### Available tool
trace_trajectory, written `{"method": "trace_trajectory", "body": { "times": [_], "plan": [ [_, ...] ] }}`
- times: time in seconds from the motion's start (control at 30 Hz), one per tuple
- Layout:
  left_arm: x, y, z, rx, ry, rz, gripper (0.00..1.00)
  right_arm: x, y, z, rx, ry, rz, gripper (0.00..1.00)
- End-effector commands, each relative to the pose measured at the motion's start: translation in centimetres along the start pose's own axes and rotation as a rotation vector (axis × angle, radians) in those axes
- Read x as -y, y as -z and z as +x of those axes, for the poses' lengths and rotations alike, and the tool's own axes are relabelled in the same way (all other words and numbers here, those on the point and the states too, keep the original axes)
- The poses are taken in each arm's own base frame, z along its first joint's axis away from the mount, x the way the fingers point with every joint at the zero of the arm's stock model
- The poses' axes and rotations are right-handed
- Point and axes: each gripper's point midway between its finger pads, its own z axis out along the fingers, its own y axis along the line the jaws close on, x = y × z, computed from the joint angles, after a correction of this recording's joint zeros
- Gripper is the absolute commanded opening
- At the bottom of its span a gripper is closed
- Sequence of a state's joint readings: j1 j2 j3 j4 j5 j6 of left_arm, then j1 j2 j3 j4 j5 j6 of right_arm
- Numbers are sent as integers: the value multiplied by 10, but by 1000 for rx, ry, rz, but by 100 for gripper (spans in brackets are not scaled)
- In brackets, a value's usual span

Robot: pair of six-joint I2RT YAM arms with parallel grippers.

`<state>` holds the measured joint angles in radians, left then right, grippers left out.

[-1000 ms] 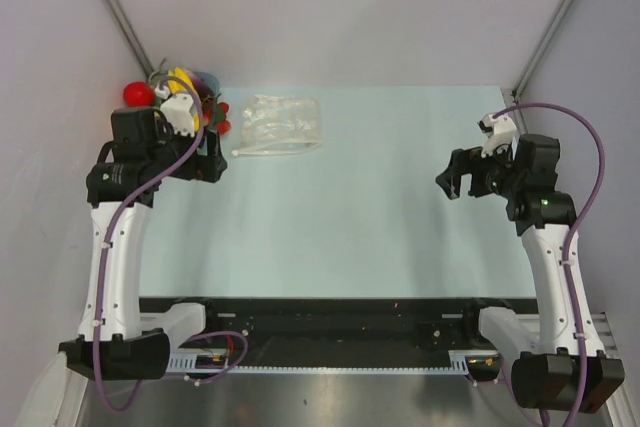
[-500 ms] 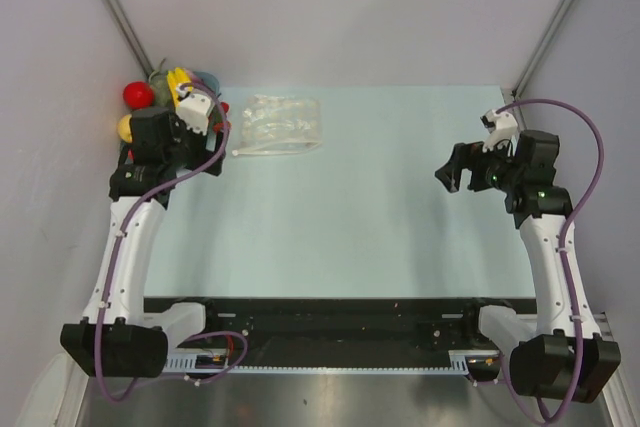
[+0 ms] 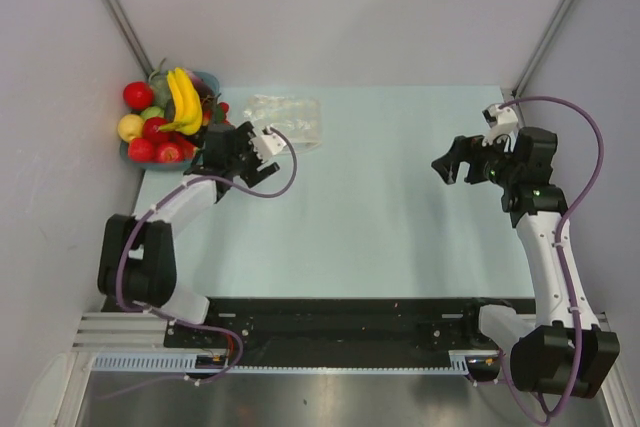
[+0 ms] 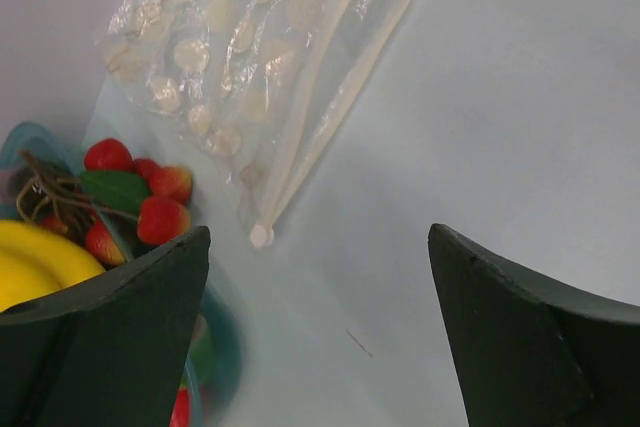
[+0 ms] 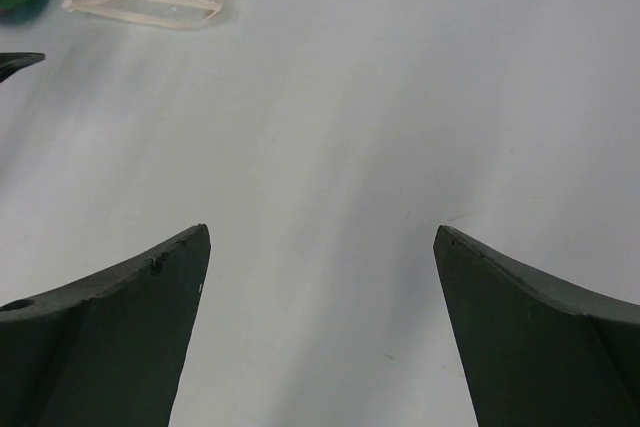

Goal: Place the food in the zip-top bag and seal the zipper
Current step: Pick up the zipper food storage bag at the center of the board.

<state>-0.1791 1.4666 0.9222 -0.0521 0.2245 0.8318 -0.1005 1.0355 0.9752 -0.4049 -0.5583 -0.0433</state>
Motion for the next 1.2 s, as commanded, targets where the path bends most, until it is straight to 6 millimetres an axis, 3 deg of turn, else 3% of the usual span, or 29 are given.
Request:
{"method": "trace_trajectory", "body": {
  "times": [0.0,0.07,0.33,0.47,0.63,0.77,0.9,1.03,1.17],
  "plan": [
    [-39,-32,-34,131,-197,-112,92,-5,1,-26,114,31,-18,100],
    [-39,-52,-30,117,-213,-88,89,-6,1,-30,129,13,-17,100],
    [-34,-102,-33,111,-333,-92,87,-5,-4,-30,109,-28,-35,100],
    [-42,-123,-40,98,-348,-124,74,-7,-6,-30,99,-36,-51,100],
    [-41,-148,-36,64,-397,-122,67,-5,-6,-34,100,-31,-45,100],
    [-42,-156,-37,38,-399,-114,59,-2,-7,-36,100,-27,-34,100],
    [-40,-154,-44,-18,-302,-51,33,1,-10,-37,109,-45,-17,100],
    [-43,-127,-70,-48,-75,-1,0,6,-12,-41,124,-78,8,100],
    [-52,-89,-106,-67,325,-20,0,3,-12,-50,138,-97,0,100]
  ]
}}
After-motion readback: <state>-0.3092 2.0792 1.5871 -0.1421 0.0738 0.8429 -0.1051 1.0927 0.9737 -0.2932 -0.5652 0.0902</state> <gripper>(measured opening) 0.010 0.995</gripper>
